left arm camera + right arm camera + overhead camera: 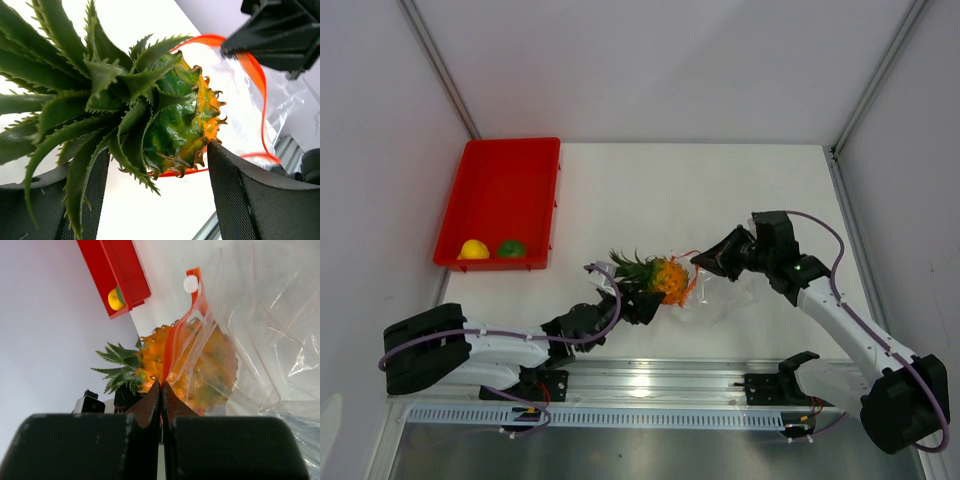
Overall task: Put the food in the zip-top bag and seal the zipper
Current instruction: Place the fake fruit in the zipper food storage bag.
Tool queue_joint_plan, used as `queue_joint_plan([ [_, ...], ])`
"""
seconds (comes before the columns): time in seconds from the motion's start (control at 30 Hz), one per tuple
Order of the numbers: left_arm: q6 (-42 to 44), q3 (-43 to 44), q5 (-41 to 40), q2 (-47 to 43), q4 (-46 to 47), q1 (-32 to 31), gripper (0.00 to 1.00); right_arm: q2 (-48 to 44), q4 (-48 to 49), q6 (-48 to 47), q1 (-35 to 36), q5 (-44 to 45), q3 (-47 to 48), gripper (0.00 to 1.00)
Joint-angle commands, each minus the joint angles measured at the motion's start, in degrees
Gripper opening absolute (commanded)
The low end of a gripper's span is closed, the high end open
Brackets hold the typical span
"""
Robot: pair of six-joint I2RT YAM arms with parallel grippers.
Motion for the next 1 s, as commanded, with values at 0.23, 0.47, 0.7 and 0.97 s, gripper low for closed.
queue_joint_plan([
  [0.23,1.55,2.37,7.14,0.42,3.73,0.07,0.01,5.99,1.33,-8.0,3.73,1.77,4.14,0.0],
  [0.47,2.86,6.16,14.51,4.81,5.04,1.56,0.0,6.44,-0.25,-12.84,8.04,4.42,7.74,0.0],
  [0.7,3.82,5.19,14.71,8.33,9.7,5.26,0.01,5.3,-2.37,-11.09,8.13,1.69,8.99,0.0],
  [0.97,5.68,11.68,-0.3,4.64,0.05,5.17,0.01,5.03,2.37,-5.3,8.48,-1.82,4.68,0.0],
])
